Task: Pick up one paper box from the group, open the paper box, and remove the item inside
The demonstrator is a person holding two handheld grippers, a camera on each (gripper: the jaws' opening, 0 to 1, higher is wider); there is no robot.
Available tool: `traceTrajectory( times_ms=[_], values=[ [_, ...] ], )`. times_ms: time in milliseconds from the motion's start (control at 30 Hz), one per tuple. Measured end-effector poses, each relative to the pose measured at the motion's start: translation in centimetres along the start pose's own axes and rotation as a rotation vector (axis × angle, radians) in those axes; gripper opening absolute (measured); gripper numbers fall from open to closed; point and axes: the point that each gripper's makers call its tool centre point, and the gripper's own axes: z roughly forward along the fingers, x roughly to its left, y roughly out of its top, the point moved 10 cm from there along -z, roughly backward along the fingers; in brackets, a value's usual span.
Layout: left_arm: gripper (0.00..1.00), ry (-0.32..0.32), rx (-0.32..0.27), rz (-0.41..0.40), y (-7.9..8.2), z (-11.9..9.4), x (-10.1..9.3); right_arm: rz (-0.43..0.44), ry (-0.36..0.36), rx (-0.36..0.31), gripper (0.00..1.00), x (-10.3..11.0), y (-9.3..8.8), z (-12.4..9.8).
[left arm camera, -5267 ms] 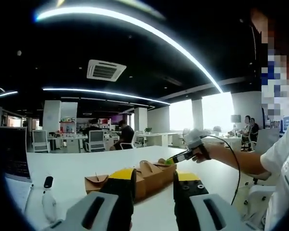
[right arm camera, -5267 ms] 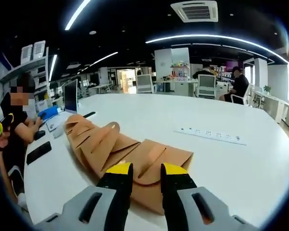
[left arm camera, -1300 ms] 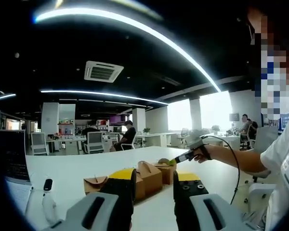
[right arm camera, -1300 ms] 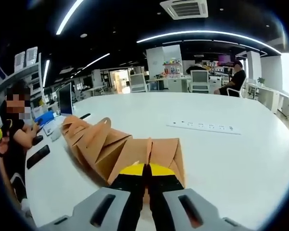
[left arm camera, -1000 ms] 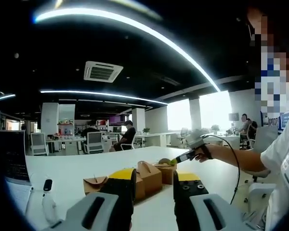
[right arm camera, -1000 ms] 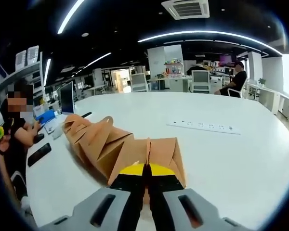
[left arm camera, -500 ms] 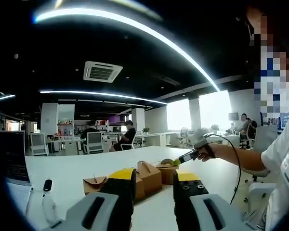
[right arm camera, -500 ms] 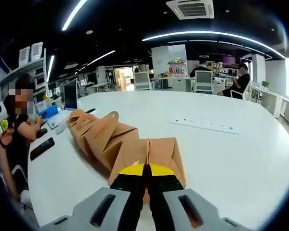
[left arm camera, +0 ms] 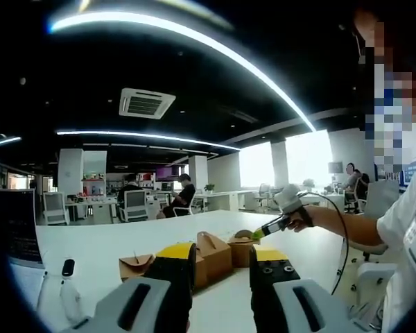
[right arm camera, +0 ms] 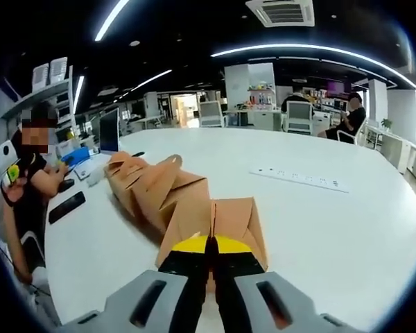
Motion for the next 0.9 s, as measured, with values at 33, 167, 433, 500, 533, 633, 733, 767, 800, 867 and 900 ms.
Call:
traceTrajectory(
  times_ms=[33, 167, 433, 500, 533, 633, 733, 767, 800, 867, 900],
  values=[
    [0.32, 0.000, 0.000, 0.001, 0.0, 0.0, 0.0, -0.001, 0.002, 0.001, 0.03, 0.0, 0.0, -0.1],
    [0.32, -0.001, 0.002, 0.001, -0.1, 0.1, -0.1, 0.000, 0.007, 0.008, 0.03, 0.2, 0.0, -0.3],
    [0.32, -0.002, 0.001, 0.002, 0.0, 0.0, 0.0, -0.006, 0.019, 0.013, 0.03, 0.4, -0.3, -0.7],
    [0.32, -0.002, 0.000, 0.003, 0.0, 0.0, 0.0, -0.011, 0.023, 0.014, 0.03, 0.5, -0.3, -0.8],
    [0.32, -0.002, -0.001, 0.003, 0.0, 0.0, 0.0, -0.014, 0.024, 0.015, 0.03, 0.5, -0.3, -0.9],
    [0.32, -0.002, -0.001, 0.004, 0.0, 0.0, -0.1, -0.024, 0.032, 0.023, 0.03, 0.7, -0.3, -1.2],
    [0.32, -0.003, 0.001, 0.004, -0.1, 0.0, -0.2, -0.042, 0.048, 0.034, 0.03, 0.8, -0.3, -1.3],
    [0.32, -0.003, 0.000, 0.004, -0.1, 0.0, -0.2, -0.046, 0.050, 0.036, 0.03, 0.8, -0.3, -1.4],
    [0.33, -0.003, -0.001, 0.004, 0.0, 0.0, -0.2, -0.053, 0.053, 0.040, 0.03, 0.9, -0.3, -1.5],
    [0.33, -0.004, -0.001, 0.005, 0.0, 0.0, -0.1, -0.058, 0.055, 0.046, 0.03, 1.0, -0.3, -1.5],
    [0.33, -0.004, -0.002, 0.005, 0.0, 0.0, -0.2, -0.059, 0.058, 0.047, 0.03, 1.1, -0.3, -1.6]
  ],
)
